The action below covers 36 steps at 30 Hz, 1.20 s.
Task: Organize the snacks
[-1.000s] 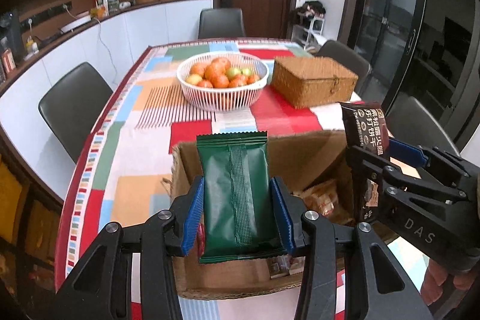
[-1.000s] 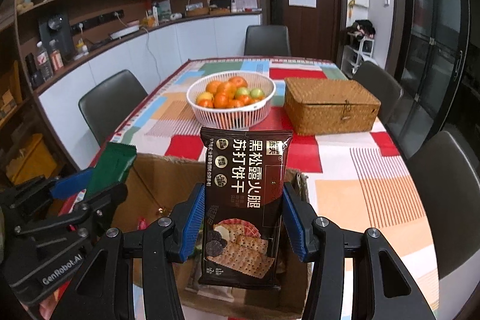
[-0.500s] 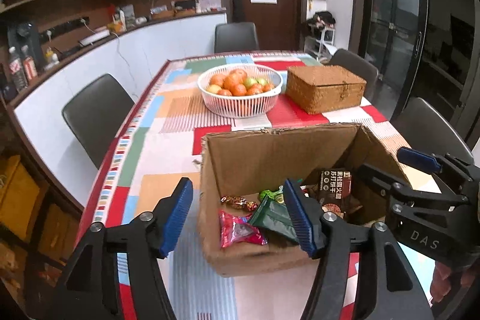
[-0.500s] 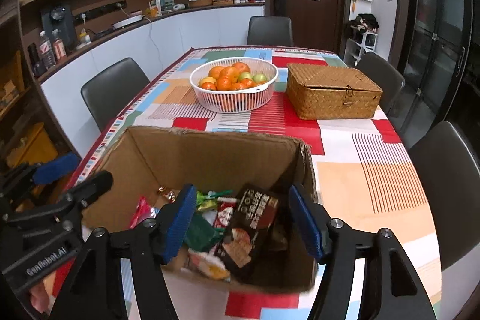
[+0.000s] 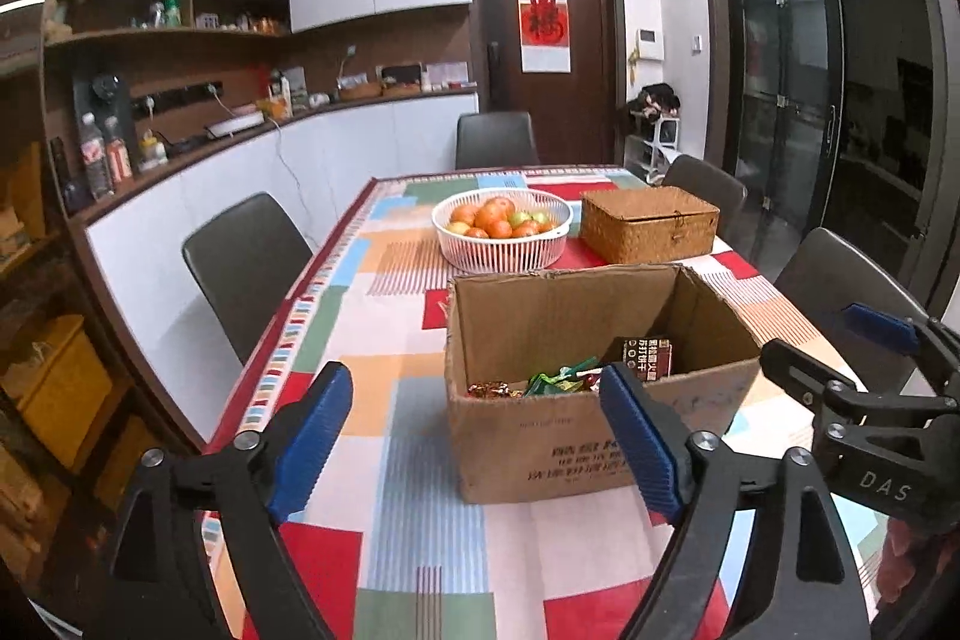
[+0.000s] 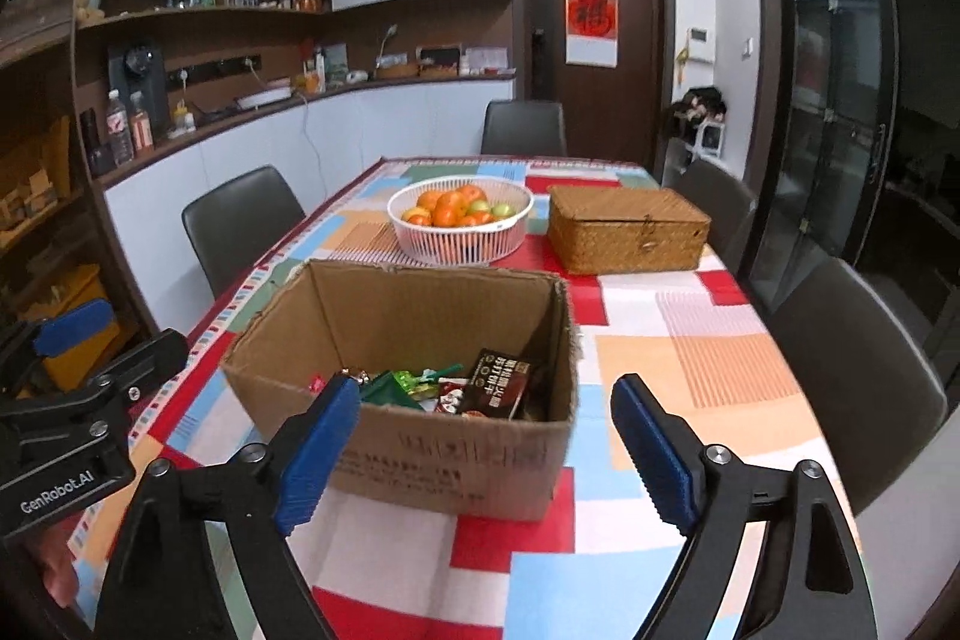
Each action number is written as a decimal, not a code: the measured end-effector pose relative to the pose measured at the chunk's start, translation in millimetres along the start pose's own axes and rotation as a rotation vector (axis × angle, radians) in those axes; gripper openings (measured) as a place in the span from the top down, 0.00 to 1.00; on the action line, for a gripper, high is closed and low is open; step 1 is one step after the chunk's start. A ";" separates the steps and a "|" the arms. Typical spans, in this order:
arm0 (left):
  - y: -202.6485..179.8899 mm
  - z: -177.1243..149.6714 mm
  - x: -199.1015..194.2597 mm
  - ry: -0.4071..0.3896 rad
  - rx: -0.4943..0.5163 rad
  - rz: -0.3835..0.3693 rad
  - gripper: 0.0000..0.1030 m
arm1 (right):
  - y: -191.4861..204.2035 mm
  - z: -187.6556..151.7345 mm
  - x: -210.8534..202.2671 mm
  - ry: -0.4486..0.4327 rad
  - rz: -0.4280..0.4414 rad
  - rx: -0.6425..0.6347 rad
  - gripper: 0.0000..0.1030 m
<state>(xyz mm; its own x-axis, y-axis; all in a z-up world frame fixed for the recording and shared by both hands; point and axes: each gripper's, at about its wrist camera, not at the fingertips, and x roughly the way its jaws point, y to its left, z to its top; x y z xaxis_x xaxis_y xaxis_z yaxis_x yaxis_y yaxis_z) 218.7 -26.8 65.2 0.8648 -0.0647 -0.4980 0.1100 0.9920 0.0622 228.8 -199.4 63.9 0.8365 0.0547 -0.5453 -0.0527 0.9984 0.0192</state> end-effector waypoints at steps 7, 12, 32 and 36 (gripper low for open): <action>0.6 -16.1 -32.4 -0.020 -0.011 -0.014 0.07 | 2.4 -15.8 -39.0 -0.050 -0.022 -0.010 0.10; 1.3 -25.1 -55.2 -0.037 -0.023 -0.024 0.02 | 3.8 -25.9 -64.3 -0.066 -0.034 -0.017 0.09; -6.5 -36.7 -89.3 -0.070 0.010 -0.006 0.00 | -2.0 -47.1 -96.0 -0.078 -0.028 0.037 0.08; -5.7 -37.9 -90.7 -0.081 0.010 0.002 0.00 | -1.4 -48.8 -100.0 -0.087 -0.037 0.032 0.08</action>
<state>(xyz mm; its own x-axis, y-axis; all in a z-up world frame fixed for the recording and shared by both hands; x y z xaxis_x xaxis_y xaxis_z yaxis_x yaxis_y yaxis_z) 121.1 -22.5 77.3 0.9017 -0.0717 -0.4265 0.1128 0.9910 0.0719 118.6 -206.9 77.5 0.8818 0.0168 -0.4714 -0.0041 0.9996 0.0280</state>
